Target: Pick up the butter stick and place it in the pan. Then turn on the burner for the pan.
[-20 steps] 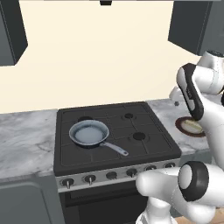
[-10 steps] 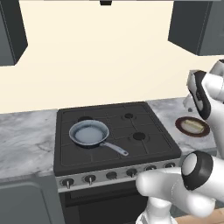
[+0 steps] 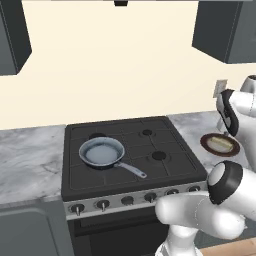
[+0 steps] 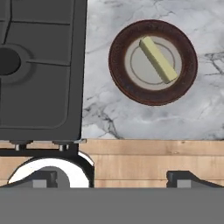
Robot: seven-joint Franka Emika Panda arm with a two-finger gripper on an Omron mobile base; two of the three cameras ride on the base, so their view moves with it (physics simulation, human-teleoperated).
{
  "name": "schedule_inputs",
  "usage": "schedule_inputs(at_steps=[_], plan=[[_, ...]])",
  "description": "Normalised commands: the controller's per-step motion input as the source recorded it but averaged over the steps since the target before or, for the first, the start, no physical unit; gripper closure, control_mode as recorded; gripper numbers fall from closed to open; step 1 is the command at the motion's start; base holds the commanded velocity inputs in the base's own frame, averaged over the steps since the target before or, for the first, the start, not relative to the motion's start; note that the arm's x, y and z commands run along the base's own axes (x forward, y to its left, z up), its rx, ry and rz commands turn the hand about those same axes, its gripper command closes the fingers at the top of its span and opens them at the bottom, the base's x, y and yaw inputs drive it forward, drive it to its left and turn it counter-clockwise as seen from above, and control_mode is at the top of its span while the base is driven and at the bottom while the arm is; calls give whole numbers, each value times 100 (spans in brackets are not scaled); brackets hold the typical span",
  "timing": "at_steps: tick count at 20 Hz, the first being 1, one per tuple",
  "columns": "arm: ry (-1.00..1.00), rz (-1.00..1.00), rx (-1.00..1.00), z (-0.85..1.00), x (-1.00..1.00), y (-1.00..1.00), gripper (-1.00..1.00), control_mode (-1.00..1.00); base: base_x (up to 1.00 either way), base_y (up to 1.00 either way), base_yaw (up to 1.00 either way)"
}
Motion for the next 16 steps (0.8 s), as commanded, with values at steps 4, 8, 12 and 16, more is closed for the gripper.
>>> schedule_inputs(at_steps=[4,8,12,16], plan=[[11,0,-1,-22,1,-32,-100,-100,0,0,0],[7,0,0,-26,6,-29,-100,-100,0,0,0],[3,0,0,-30,20,-18,-100,-100,0,0,0],[0,0,0,-35,40,-5,-100,-100,0,0,0]])
